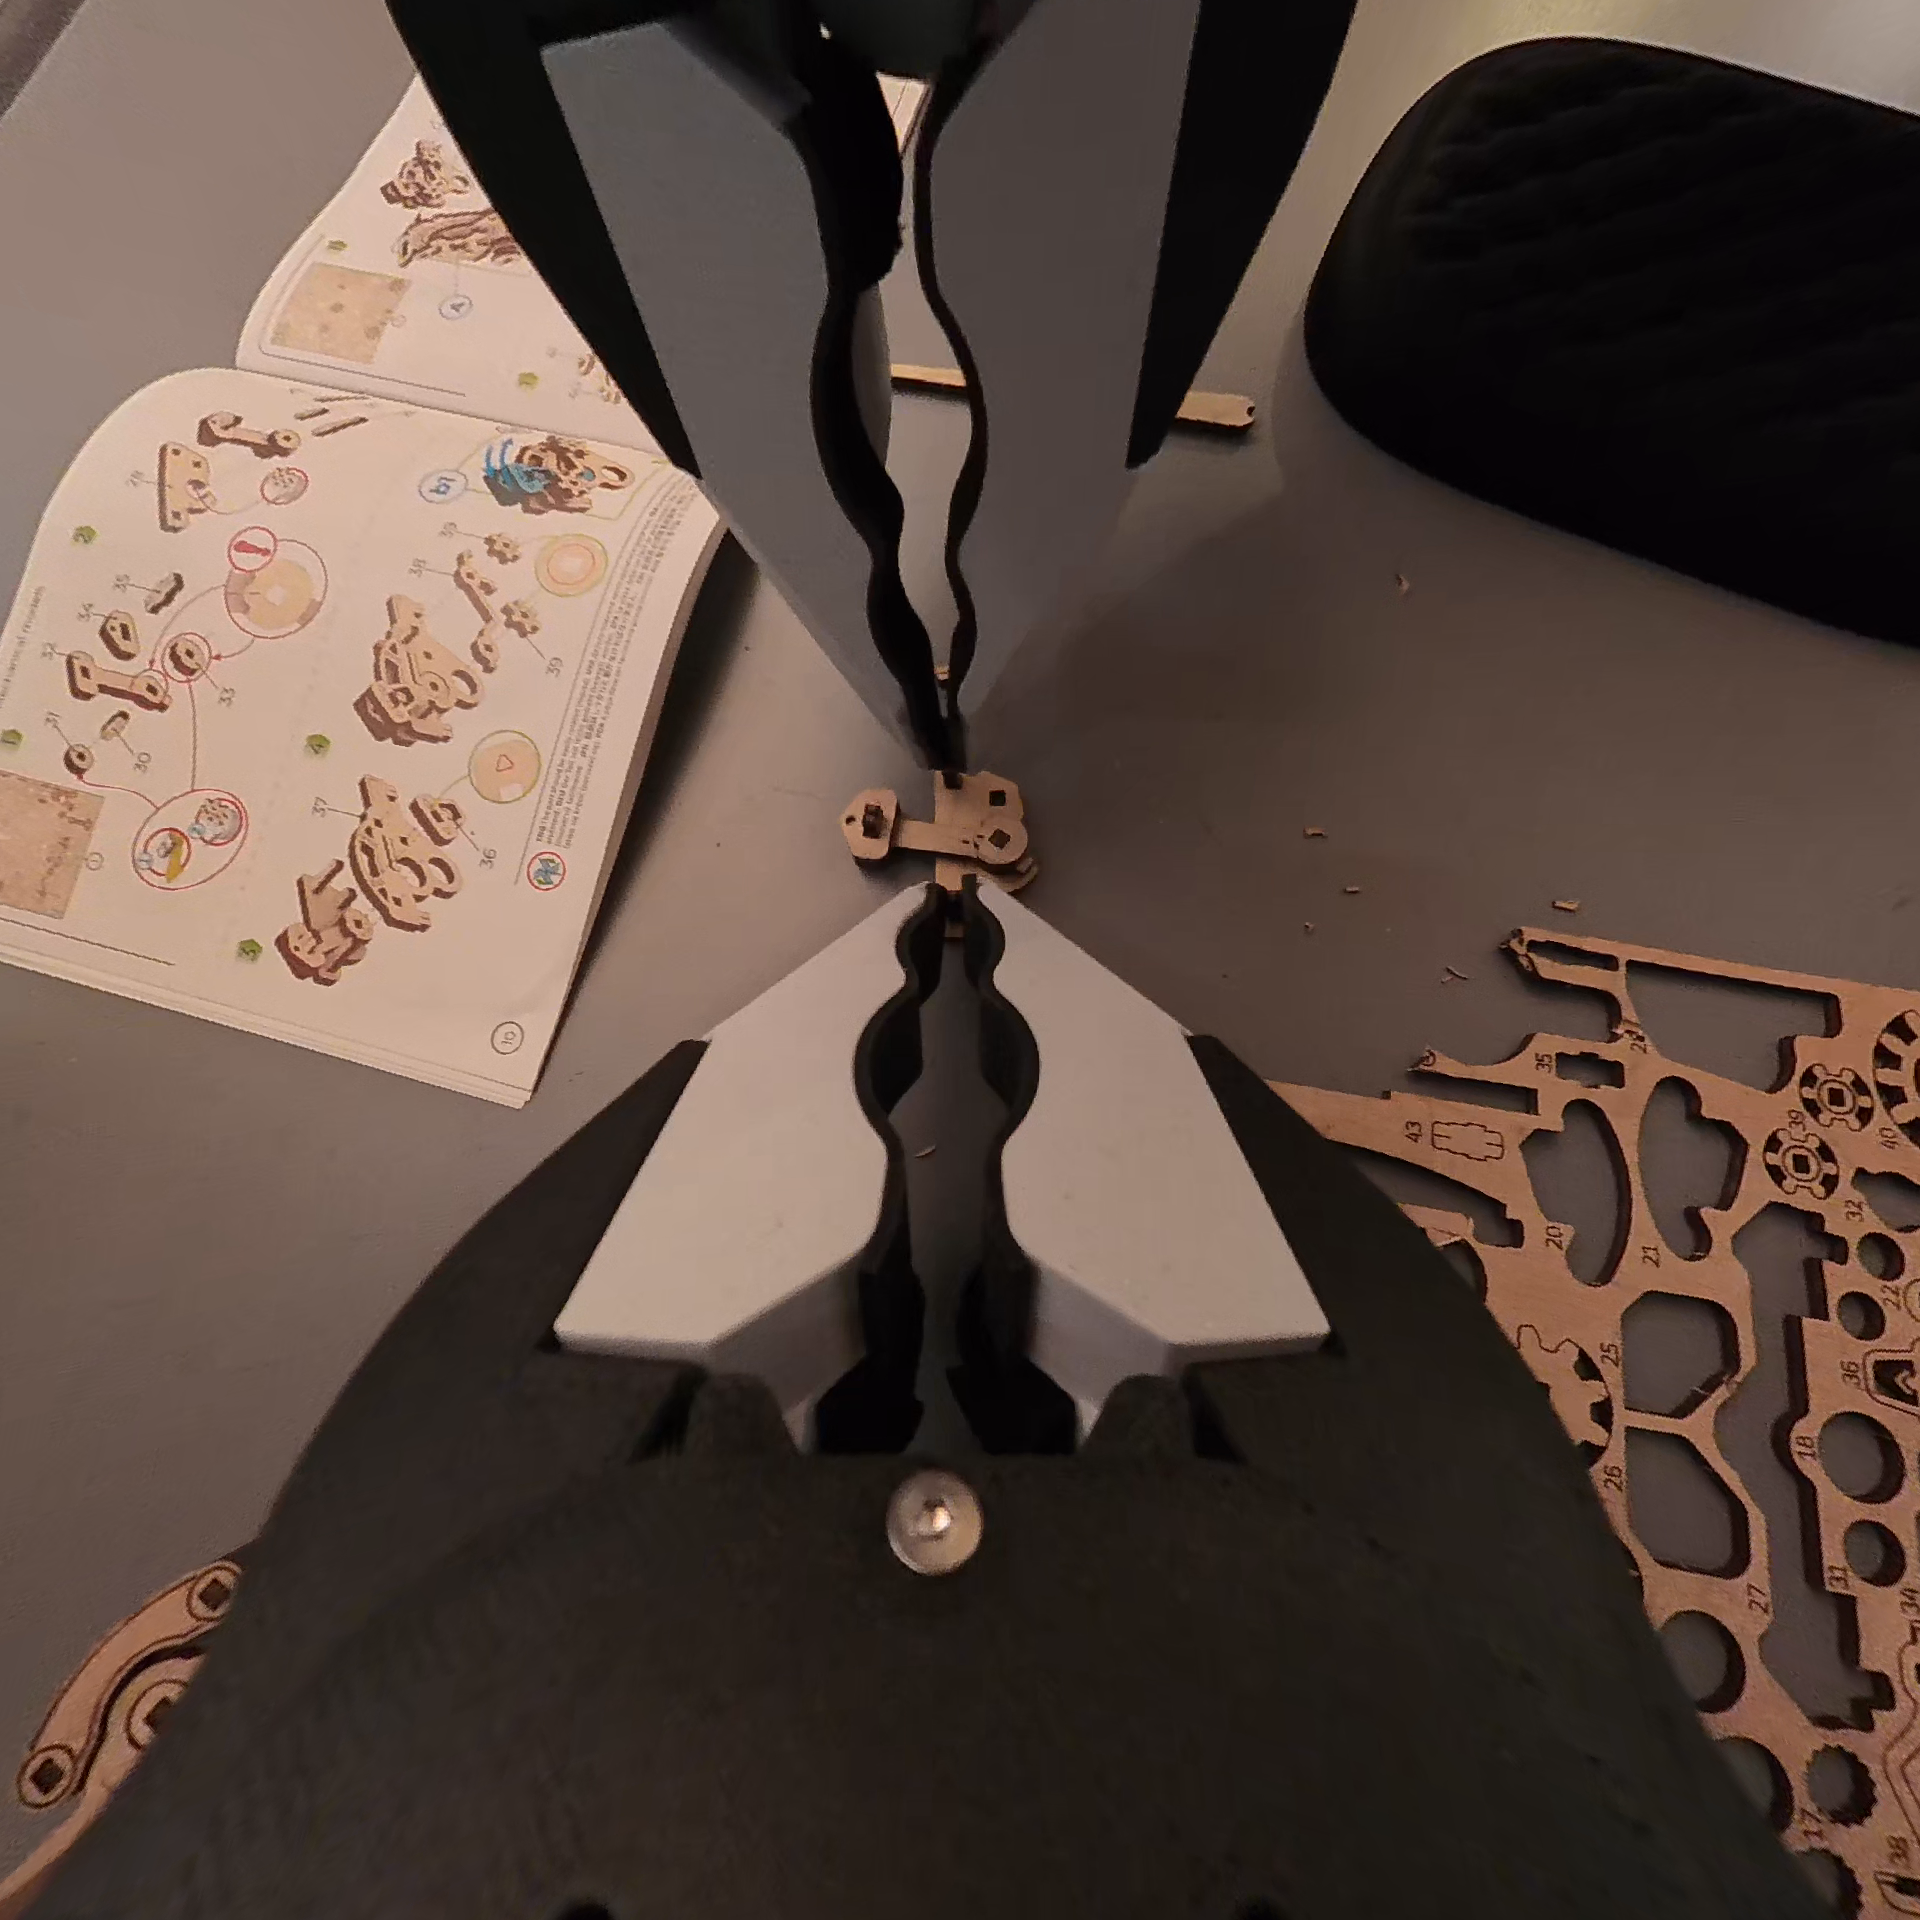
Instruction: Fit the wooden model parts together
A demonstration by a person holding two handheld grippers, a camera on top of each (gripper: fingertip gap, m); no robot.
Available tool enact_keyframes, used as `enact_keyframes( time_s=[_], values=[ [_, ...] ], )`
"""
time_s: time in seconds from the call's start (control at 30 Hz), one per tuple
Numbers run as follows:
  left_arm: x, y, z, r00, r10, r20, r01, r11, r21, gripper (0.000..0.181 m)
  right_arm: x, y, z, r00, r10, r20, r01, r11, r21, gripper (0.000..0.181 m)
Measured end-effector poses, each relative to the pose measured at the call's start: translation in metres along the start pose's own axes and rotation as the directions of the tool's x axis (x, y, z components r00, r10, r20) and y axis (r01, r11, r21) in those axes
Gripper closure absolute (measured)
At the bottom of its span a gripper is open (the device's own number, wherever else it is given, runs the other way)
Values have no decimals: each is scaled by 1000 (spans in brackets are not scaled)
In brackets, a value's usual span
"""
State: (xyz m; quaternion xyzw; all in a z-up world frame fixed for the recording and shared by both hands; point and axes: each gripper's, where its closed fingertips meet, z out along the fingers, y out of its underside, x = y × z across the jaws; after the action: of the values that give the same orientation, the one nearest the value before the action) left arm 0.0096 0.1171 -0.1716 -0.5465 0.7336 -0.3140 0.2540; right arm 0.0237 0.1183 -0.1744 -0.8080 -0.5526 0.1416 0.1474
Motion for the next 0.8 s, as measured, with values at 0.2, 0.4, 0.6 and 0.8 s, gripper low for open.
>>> enact_keyframes(
  time_s=[0.2, 0.4, 0.6, 0.8],
  values=[
    [-1, -1, 1, 1000, -26, -2, 26, 1000, 17, 180, 0, 2, 0, 997, -70, -18, 68, 993, -95, 181],
    [-8, -10, -21, 995, -87, 38, 83, 992, 90, 178, -1, 2, 1, 994, -107, -33, 99, 978, -182, 181],
    [-18, -17, -32, 981, -195, 23, 189, 969, 157, 176, -1, 3, 2, 992, -118, -44, 103, 961, -257, 181],
    [-25, -16, -34, 978, -198, 63, 185, 968, 168, 179, -1, 3, 3, 990, -140, -31, 121, 934, -337, 181]
  ],
)
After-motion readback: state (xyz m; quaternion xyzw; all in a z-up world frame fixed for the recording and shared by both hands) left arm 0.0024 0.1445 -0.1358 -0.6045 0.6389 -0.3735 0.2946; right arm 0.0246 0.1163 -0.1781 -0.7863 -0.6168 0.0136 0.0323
